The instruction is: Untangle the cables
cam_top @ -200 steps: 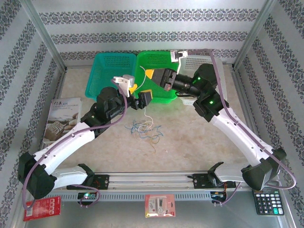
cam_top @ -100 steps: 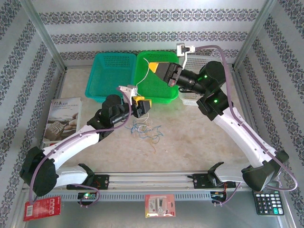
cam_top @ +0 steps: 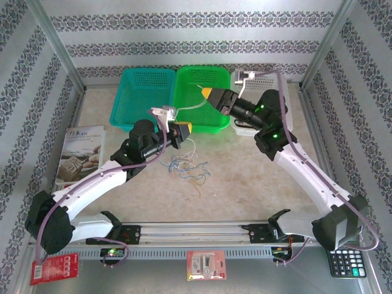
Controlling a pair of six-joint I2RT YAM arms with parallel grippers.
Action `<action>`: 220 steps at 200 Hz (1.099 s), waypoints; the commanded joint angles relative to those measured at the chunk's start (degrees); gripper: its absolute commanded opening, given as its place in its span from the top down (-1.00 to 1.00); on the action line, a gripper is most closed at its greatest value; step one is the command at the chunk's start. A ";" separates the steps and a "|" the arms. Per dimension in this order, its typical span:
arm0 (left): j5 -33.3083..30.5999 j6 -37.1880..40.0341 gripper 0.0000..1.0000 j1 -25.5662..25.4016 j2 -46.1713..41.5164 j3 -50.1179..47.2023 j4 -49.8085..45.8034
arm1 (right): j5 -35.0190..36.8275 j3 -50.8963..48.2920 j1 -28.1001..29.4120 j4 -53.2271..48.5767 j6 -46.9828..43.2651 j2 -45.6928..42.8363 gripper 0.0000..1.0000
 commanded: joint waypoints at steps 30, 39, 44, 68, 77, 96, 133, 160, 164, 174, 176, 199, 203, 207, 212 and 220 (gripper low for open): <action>-3.90 -2.43 1.00 0.64 -0.88 10.19 -6.70 | 4.35 -17.21 -0.91 2.97 -4.98 -4.97 -0.35; -4.38 -3.07 1.00 0.73 -0.59 10.93 -6.72 | 5.36 -20.52 -0.69 3.13 -5.88 -5.87 -0.37; -4.56 -3.48 1.00 0.69 -0.46 11.38 -6.71 | 5.94 -22.56 -0.37 3.15 -6.73 -6.29 -0.37; -4.53 -4.48 1.00 0.72 0.47 13.71 -7.06 | 9.61 -29.78 2.46 2.45 -12.33 -7.28 -0.39; -4.49 -4.84 1.00 0.69 0.63 14.32 -7.22 | 10.61 -31.45 3.84 2.41 -14.82 -6.88 -0.39; -3.92 -5.19 1.00 0.71 0.74 15.81 -7.65 | 14.11 -33.11 7.44 2.45 -20.08 -4.60 -0.40; -3.88 -5.86 1.00 0.71 0.72 17.57 -8.28 | 18.50 -31.35 13.86 3.58 -27.55 3.53 -0.43; -3.71 -6.12 1.00 0.72 1.04 18.88 -8.56 | 22.20 -27.63 18.20 3.76 -30.43 10.91 -0.46; -3.66 -6.20 1.00 0.73 1.08 19.11 -8.56 | 22.87 -27.24 18.60 3.91 -30.66 11.85 -0.47; -3.64 -6.25 1.00 0.73 1.25 19.58 -8.62 | 24.09 -26.18 19.48 4.69 -31.08 14.23 -0.47; -3.69 -6.22 1.00 0.77 1.28 19.72 -8.64 | 24.37 -26.00 19.59 4.83 -31.08 14.63 -0.48; -3.48 -6.74 1.00 0.72 1.73 21.20 -8.97 | 26.20 -24.61 20.23 7.53 -30.65 18.99 -0.48; -3.44 -6.82 1.00 0.77 1.84 21.57 -9.12 | 26.39 -24.45 20.27 8.02 -30.48 19.67 -0.47; -3.43 -6.90 1.00 0.71 1.92 21.93 -9.32 | 26.48 -24.23 20.28 8.53 -30.31 20.38 -0.47; -3.34 -6.98 1.00 0.72 2.02 22.42 -9.55 | 26.58 -23.99 20.36 9.12 -30.10 21.18 -0.46; -3.19 -7.15 1.00 0.71 2.14 23.13 -9.70 | 26.59 -23.43 20.45 9.73 -29.79 22.59 -0.44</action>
